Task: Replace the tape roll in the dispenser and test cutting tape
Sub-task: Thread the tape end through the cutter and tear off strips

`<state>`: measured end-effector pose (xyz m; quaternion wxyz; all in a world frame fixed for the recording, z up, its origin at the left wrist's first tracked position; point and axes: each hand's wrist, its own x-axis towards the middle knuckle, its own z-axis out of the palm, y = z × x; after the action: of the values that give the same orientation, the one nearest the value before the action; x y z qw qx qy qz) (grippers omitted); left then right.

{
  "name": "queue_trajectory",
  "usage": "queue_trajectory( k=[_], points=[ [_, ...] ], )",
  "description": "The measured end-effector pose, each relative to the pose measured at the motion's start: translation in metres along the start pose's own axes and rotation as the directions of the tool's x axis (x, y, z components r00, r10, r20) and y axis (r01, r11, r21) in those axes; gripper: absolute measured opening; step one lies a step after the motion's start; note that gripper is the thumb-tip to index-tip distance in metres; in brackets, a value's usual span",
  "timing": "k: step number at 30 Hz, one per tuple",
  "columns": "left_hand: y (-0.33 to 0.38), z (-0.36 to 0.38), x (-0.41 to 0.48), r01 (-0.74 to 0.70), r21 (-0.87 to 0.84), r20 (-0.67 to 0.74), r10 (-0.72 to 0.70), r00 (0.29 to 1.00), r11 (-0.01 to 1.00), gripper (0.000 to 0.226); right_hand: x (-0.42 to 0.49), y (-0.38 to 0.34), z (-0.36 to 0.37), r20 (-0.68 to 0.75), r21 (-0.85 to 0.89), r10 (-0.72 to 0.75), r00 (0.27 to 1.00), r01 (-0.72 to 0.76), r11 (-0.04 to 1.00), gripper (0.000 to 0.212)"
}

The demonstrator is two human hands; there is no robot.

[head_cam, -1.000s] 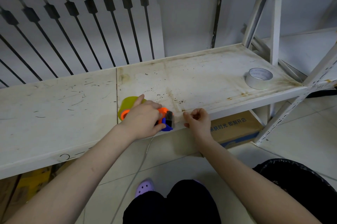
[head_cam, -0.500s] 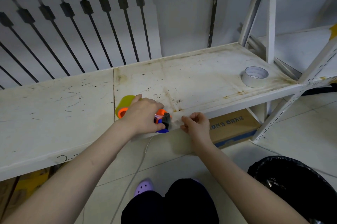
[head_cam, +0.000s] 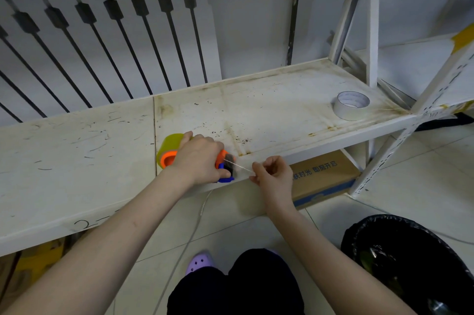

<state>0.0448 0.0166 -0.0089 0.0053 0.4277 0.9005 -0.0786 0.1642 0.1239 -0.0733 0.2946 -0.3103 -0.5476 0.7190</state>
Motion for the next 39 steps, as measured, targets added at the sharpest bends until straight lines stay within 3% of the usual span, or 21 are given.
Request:
queue_trajectory(
  k=[4,8,12,15,18,22,25,39],
  points=[
    [0.0,0.001,0.0,0.009,-0.055,-0.004,-0.009,1.0,0.998,0.065,0.011,-0.005,0.003,-0.064,-0.098,-0.016,0.998,0.01,0.995,0.02],
    [-0.006,0.001,-0.001,-0.014,-0.163,-0.105,-0.004,0.994,0.987,0.08,0.013,-0.016,0.007,-0.049,-0.168,-0.18,0.982,0.17,0.971,0.021],
    [-0.012,0.0,-0.002,-0.1,-0.254,-0.156,0.062,0.986,0.962,0.078,0.015,-0.02,0.005,-0.048,-0.189,-0.23,0.972,0.218,0.957,0.021],
    [-0.014,0.0,-0.005,-0.118,-0.282,-0.176,0.069,0.982,0.952,0.072,0.017,-0.026,0.006,0.009,-0.105,-0.223,0.975,0.223,0.969,0.022],
    [-0.017,-0.001,-0.007,-0.11,-0.3,-0.164,0.062,0.985,0.947,0.062,0.018,-0.034,0.005,0.069,-0.058,-0.162,0.984,0.166,0.984,0.02],
    [-0.019,-0.004,-0.01,-0.117,-0.309,-0.127,0.081,0.989,0.944,0.04,0.02,-0.022,-0.002,0.098,-0.102,0.061,0.993,-0.051,0.993,0.024],
    [-0.016,-0.006,-0.011,-0.112,-0.246,-0.093,0.092,0.991,0.963,0.035,0.017,-0.008,-0.005,0.11,-0.112,0.173,0.979,-0.161,0.981,0.027],
    [-0.013,-0.004,-0.008,-0.117,-0.144,-0.013,0.117,0.993,0.983,0.027,0.031,-0.001,-0.003,0.092,-0.143,0.324,0.942,-0.309,0.94,0.031]
  ],
)
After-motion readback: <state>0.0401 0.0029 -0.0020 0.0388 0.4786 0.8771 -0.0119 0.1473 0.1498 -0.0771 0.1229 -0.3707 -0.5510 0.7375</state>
